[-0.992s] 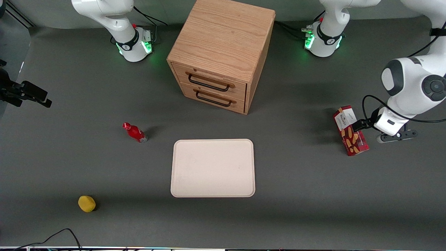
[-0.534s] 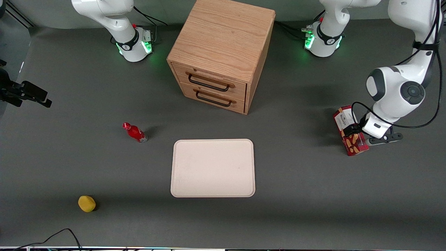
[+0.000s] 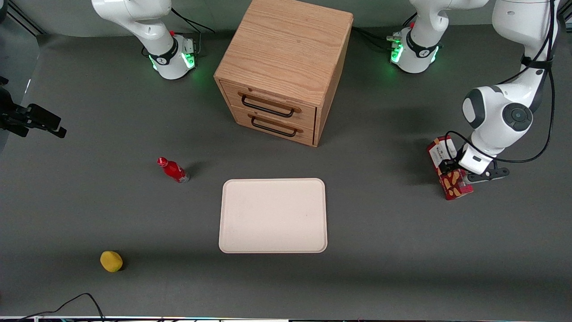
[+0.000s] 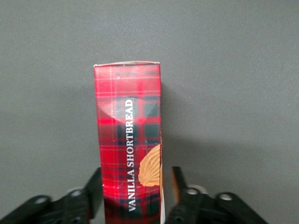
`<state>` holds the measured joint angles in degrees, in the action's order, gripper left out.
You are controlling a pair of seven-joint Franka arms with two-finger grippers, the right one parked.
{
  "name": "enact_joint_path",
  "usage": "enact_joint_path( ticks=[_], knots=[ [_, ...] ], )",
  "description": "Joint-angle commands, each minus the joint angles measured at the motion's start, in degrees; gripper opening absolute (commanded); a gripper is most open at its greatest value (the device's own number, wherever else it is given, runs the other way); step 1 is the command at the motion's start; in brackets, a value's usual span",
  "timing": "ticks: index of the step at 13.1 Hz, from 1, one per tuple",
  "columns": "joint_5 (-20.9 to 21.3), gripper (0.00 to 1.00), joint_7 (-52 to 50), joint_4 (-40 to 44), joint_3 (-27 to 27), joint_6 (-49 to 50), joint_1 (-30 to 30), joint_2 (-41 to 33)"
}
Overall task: Place red cookie box on tray
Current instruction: 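Close the left gripper on the cookie box and lift it, then carry the held cookie box over the cream tray's corner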
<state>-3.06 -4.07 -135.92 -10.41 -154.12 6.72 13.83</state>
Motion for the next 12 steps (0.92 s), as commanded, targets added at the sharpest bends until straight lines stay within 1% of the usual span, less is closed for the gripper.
enact_joint_path(
  ticks=[1, 2, 3, 5, 7, 9, 12],
  knots=[
    [-0.5, 0.38, -0.6, -1.2, -0.2, -1.0, 0.7, -0.8],
    [-0.5, 0.34, -0.6, -1.4, -0.2, -0.8, 0.7, -1.3],
    [-0.5, 0.33, -0.6, -1.4, -0.1, -0.1, 0.6, -1.9],
    [-0.5, 0.33, -0.6, -1.3, 0.4, 3.4, 0.7, -4.2],
    [-0.5, 0.33, -3.0, -0.5, 2.6, 9.8, 0.7, -8.4],
    [-0.5, 0.32, -5.3, 2.7, 3.9, 21.4, 0.7, -12.8],
    [-0.4, 0.33, -8.6, 14.5, 6.8, 42.9, 0.8, -15.7]
  ],
)
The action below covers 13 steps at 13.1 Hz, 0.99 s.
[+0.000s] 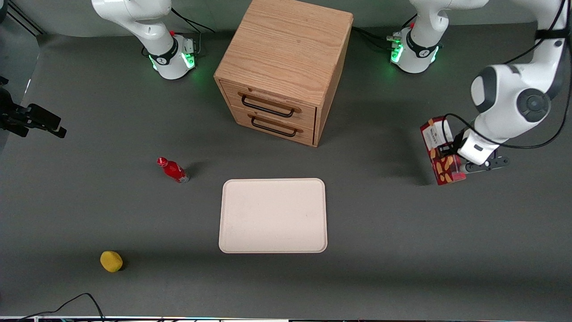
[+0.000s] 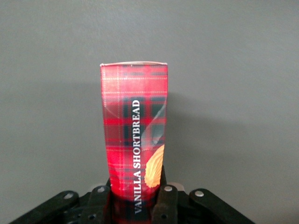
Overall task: Place red cookie box on tray
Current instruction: 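Carry the held cookie box over the cream tray's corner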
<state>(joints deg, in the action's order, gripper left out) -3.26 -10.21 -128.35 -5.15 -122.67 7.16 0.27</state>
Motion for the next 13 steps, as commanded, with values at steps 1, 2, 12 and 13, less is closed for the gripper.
enact_joint_path(
  ticks=[1, 2, 12, 13],
  knots=[
    [0.1, 0.33, -3.7, 11.4, 2.2, 17.5, 0.4, -2.2],
    [0.3, 0.33, -4.9, 16.2, 4.0, 22.6, 0.3, -2.0],
    [0.8, 0.34, -45.9, 42.5, 27.2, 18.2, 1.4, 20.2],
    [3.1, 0.35, -49.3, 46.1, 27.9, 15.5, 2.2, 24.0]
  ],
)
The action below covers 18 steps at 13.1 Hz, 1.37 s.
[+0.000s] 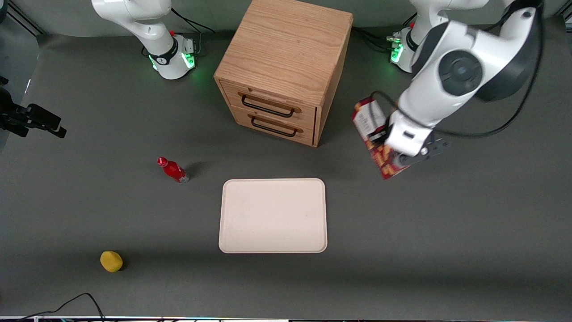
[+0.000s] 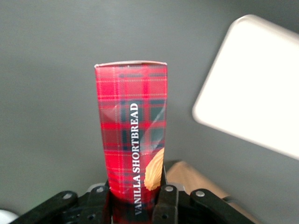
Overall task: Place red cookie box on tray
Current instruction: 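Carry the held cookie box over the cream tray's corner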
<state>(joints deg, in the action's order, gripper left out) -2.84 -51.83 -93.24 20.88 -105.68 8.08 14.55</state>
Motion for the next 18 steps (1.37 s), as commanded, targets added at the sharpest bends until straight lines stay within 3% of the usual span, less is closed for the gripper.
enact_joint_path(
  ticks=[1, 4, 11, 18],
  knots=[
    [5.5, 0.35, -8.7, 14.7, 2.3, -2.3, 2.6, 13.6],
    [10.7, 0.35, -12.6, 23.4, 2.8, -4.0, 6.2, 21.9],
    [26.5, 0.37, -12.2, 24.4, 5.0, -15.5, 11.7, 31.9],
    [26.9, 0.35, -6.2, 25.7, 3.7, -20.7, 11.6, 37.3]
  ],
)
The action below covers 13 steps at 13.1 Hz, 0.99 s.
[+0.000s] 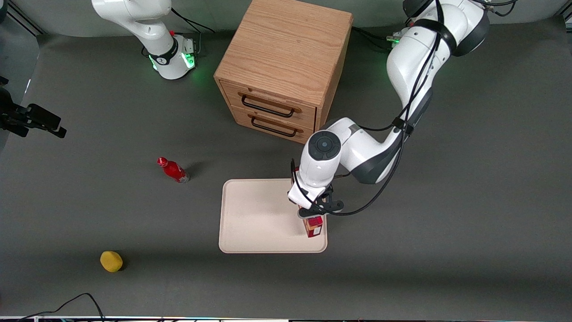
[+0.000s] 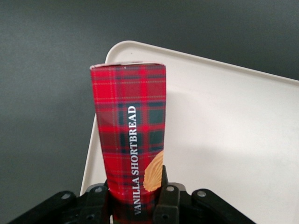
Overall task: Place red cookie box on tray
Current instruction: 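Carry the held cookie box over the cream tray's corner, then lower the box upright onto the tray and open the left gripper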
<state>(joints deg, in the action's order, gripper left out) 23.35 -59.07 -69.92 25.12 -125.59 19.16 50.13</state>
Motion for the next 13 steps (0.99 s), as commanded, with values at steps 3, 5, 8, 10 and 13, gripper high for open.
enact_joint_path(
  ticks=[3, 5, 8, 10, 13],
  knots=[
    [0.6, 0.35, 0.6, 2.3, -0.9, -2.9, 0.5, 3.3],
    [0.6, 0.34, 0.7, 2.3, -1.2, -4.1, 0.5, 3.9],
    [0.6, 0.33, 0.6, 2.3, -1.2, -4.6, 0.5, 4.9],
    [0.6, 0.3, 0.7, 2.3, -1.2, -4.6, 0.5, 5.3],
    [0.7, 0.5, 0.7, 2.3, -1.2, -6.1, 0.5, 5.8]
  ],
)
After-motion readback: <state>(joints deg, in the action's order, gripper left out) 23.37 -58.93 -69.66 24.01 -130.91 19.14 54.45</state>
